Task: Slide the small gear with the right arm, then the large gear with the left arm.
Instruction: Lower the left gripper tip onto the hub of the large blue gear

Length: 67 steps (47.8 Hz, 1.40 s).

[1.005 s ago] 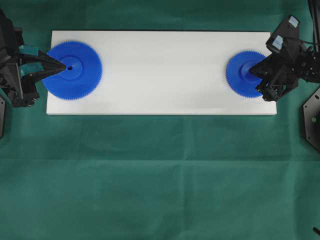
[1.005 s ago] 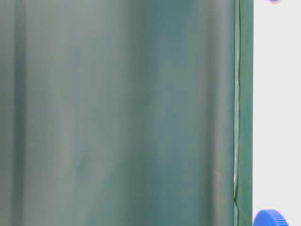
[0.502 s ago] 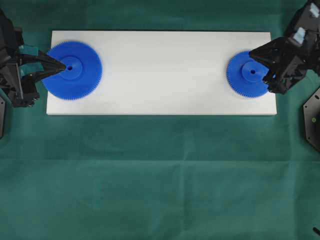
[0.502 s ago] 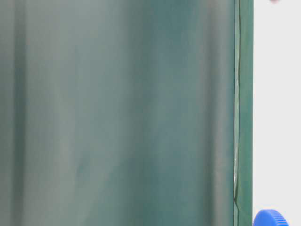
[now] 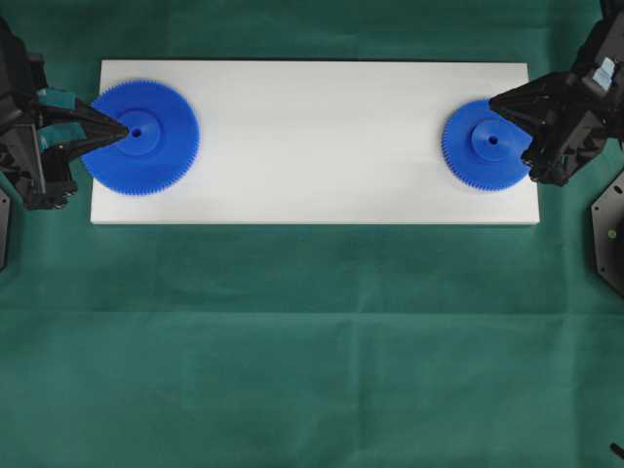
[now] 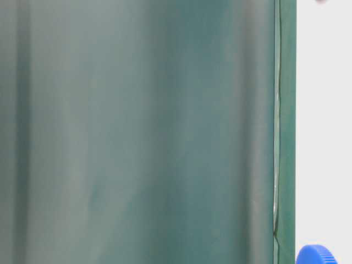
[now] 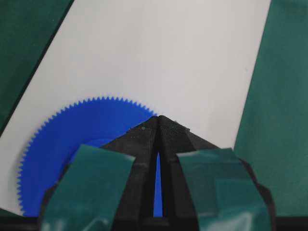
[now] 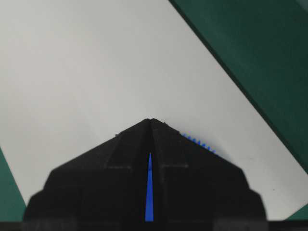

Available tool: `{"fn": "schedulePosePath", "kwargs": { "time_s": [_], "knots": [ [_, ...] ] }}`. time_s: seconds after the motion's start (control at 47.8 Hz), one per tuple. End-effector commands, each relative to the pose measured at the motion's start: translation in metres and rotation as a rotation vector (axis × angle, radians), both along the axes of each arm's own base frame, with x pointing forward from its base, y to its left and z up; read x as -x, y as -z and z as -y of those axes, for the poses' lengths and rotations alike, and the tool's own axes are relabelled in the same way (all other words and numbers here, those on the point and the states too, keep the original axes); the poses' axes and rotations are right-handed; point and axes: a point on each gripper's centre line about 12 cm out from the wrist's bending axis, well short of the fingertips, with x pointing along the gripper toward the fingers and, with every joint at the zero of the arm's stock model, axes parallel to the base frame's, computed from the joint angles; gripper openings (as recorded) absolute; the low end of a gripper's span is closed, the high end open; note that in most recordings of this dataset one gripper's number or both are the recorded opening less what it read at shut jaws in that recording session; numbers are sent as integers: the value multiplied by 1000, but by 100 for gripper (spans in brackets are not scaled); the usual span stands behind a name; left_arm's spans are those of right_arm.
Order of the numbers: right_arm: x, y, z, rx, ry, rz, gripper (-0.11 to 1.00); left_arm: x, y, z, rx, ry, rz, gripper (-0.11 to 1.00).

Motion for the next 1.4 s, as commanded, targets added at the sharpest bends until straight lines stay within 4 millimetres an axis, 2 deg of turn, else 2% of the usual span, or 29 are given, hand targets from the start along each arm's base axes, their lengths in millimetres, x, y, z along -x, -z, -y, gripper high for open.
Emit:
{"fn": "schedulePosePath", "kwargs": {
  "time_s": [0.0, 0.209, 0.502, 0.712, 0.879, 1.381],
  "knots": [
    [-3, -5, 1, 11, -7, 21, 50, -2, 1, -4, 4, -17, -4, 0],
    [-3, -5, 0, 10, -10, 23, 50, -6, 14, -14, 20, -49, -66, 0],
    [-4, -5, -2, 10, -21, 23, 50, -16, 51, -26, 65, -82, -190, 0],
    [-6, -4, -6, 8, -41, 21, 50, -18, 69, -36, 83, -113, -234, 0],
    [-7, -4, -9, 8, -52, 23, 50, -15, 76, -42, 76, -125, -259, 0],
    [-8, -3, -9, 5, -54, 19, 50, -15, 88, -42, 58, -113, -266, 0]
  ]
}}
